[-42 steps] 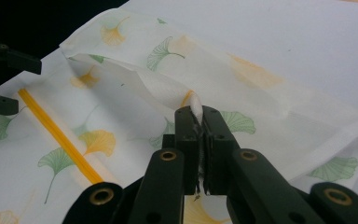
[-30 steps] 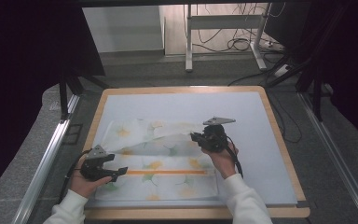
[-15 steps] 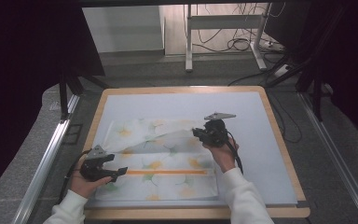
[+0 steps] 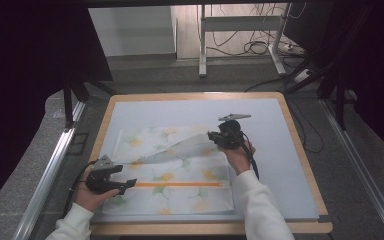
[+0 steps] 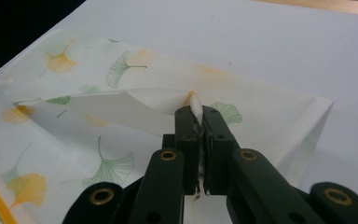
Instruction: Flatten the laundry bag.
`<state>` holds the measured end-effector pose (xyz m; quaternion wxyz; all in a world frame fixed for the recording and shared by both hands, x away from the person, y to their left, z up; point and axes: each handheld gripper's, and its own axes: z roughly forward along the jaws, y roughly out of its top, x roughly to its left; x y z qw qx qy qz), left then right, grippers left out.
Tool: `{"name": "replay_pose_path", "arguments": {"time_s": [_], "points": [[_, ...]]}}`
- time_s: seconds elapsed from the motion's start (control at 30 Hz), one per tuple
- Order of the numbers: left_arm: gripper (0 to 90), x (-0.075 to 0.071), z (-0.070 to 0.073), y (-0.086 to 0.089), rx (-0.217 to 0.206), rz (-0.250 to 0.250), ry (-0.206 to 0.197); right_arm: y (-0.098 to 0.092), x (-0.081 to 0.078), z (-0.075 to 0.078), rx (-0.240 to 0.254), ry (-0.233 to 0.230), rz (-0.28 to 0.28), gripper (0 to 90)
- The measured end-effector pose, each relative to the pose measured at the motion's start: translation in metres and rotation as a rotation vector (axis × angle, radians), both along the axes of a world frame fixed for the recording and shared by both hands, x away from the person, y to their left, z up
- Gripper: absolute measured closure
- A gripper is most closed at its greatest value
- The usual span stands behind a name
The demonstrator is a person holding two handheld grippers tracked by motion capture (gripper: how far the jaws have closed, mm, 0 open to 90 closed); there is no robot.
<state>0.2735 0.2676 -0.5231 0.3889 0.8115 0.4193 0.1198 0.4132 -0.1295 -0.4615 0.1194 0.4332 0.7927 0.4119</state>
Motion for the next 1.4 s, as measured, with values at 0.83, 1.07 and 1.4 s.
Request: {"name": "replay_pose_path", "arguments": {"time_s": [0.83, 1.07, 1.4], "points": [[18.8, 0.0, 0.0, 0.0, 0.004, -0.002, 0.002, -0.007, 0.035, -0.022, 0.035, 0.063, -0.071, 85.3], [18.8, 0.001, 0.0, 0.0, 0.005, -0.004, 0.003, -0.011, 0.043, -0.03, 0.032, 0.08, -0.098, 85.3], [18.8, 0.001, 0.0, 0.001, 0.006, -0.004, 0.004, -0.012, 0.05, -0.036, 0.042, 0.081, -0.116, 85.3]]}}
